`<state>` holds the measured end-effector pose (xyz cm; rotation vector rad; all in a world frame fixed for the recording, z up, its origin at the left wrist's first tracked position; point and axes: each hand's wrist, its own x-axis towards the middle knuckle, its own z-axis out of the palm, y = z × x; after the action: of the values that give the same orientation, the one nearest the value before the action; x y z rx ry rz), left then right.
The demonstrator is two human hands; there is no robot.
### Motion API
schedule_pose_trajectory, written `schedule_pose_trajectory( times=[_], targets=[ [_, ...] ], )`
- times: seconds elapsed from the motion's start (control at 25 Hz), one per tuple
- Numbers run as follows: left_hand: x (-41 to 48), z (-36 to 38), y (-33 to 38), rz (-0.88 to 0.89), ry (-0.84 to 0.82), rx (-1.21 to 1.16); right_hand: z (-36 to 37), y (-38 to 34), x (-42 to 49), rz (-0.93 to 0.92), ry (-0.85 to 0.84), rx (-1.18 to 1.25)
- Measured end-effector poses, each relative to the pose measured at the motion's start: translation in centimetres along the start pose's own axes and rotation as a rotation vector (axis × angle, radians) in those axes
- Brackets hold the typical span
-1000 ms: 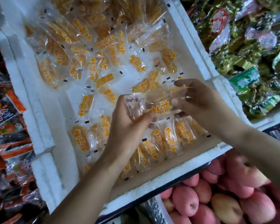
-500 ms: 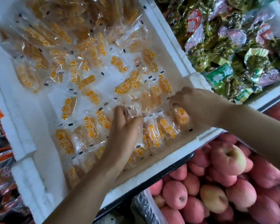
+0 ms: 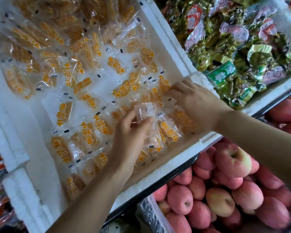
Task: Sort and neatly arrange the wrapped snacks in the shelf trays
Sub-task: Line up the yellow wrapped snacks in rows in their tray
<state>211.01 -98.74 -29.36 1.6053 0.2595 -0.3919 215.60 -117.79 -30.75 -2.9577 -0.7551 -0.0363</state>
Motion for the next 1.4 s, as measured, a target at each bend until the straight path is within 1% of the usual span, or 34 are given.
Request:
schedule_pose_trajectory(
  times=[0.08, 0.12, 0.16, 0.2, 0.24, 0.28, 0.32, 0.36, 0.4, 0.44, 0.48, 0.52, 0.56, 0.64, 0.68, 0.84, 0.96, 1.04, 1.08, 1.16, 1.2, 1.24, 1.32, 1.36, 1.4],
  targets=[
    [0.3, 0.5, 0.2, -0.044, -0.004, -0.078, -1.2, -2.1, -0.6, 0.247, 0.068, 0.464],
    [0.4, 0.8, 0.4, -0.039, -0.021, -0.164, -1.6, -3.3, -1.0, 0.35, 0.048, 0.691],
    [0.5, 1.1, 0.5, -0.036, -0.041, -0.281, -2.0, -4.5, -1.3, 0.421, -0.001, 0.865],
    [0.6, 1.4, 0.6, -0.04, -0.046, -0.407, -2.1, -5.3, -1.7, 0.449, -0.036, 0.97],
    [0.7, 1.6, 0.6, -0.046, -0.037, -0.506, -2.0, -5.9, -2.2, 0.445, -0.047, 1.016],
    [0.8, 1.8, 0.6, -0.043, -0.019, -0.534, -1.8, -6.3, -2.5, 0.433, -0.028, 1.007],
    [0.8, 2.0, 0.5, -0.043, 0.0, -0.49, -1.7, -6.4, -2.8, 0.427, 0.02, 0.931],
    [0.7, 2.2, 0.6, -0.047, -0.002, -0.396, -1.7, -6.3, -2.9, 0.402, 0.088, 0.779],
    [0.6, 2.2, 0.6, -0.061, -0.023, -0.3, -1.6, -6.1, -3.1, 0.359, 0.164, 0.577],
    [0.5, 2.2, 0.7, -0.093, -0.052, -0.254, -1.3, -5.9, -3.3, 0.299, 0.217, 0.367],
    [0.3, 2.1, 1.0, -0.133, -0.087, -0.263, -1.1, -5.8, -3.5, 0.242, 0.239, 0.21],
    [0.3, 1.9, 1.1, -0.166, -0.116, -0.299, -0.9, -5.8, -3.8, 0.195, 0.238, 0.127],
    [0.3, 1.6, 1.3, -0.18, -0.128, -0.333, -0.6, -5.7, -4.0, 0.151, 0.224, 0.106],
    [0.4, 1.3, 1.1, -0.171, -0.101, -0.333, -0.7, -5.7, -4.4, 0.122, 0.17, 0.203],
    [0.4, 1.2, 0.9, -0.16, -0.083, -0.309, -1.0, -5.7, -4.5, 0.147, 0.144, 0.293],
    [0.4, 0.7, 0.5, -0.059, -0.066, -0.183, -1.9, -5.0, -4.1, 0.382, 0.059, 0.625],
    [0.7, 0.8, 0.7, 0.048, -0.092, -0.101, -2.5, -4.5, -3.5, 0.381, 0.026, 0.62],
    [0.9, 1.3, 0.7, 0.08, -0.092, -0.109, -2.5, -4.3, -3.2, 0.415, -0.018, 0.665],
    [1.0, 1.6, 0.8, 0.084, -0.073, -0.135, -2.5, -4.2, -3.1, 0.477, -0.032, 0.766],
    [1.1, 1.8, 0.7, 0.106, -0.027, -0.19, -2.8, -3.9, -2.7, 0.659, 0.012, 1.064],
    [1.3, 1.7, 0.6, 0.127, -0.011, -0.188, -3.0, -3.9, -2.8, 0.707, 0.035, 1.115],
    [1.4, 1.6, 0.4, 0.158, -0.001, -0.149, -3.1, -3.8, -2.9, 0.679, 0.029, 1.046],
    [1.7, 1.4, 0.0, 0.213, -0.019, -0.035, -2.9, -4.0, -3.2, 0.565, -0.043, 0.799],
    [1.8, 1.3, -0.1, 0.226, -0.037, -0.004, -2.7, -4.1, -3.3, 0.541, -0.053, 0.776],
    [1.9, 1.4, -0.2, 0.23, -0.049, 0.001, -2.5, -4.2, -3.2, 0.557, -0.043, 0.827]
  ],
)
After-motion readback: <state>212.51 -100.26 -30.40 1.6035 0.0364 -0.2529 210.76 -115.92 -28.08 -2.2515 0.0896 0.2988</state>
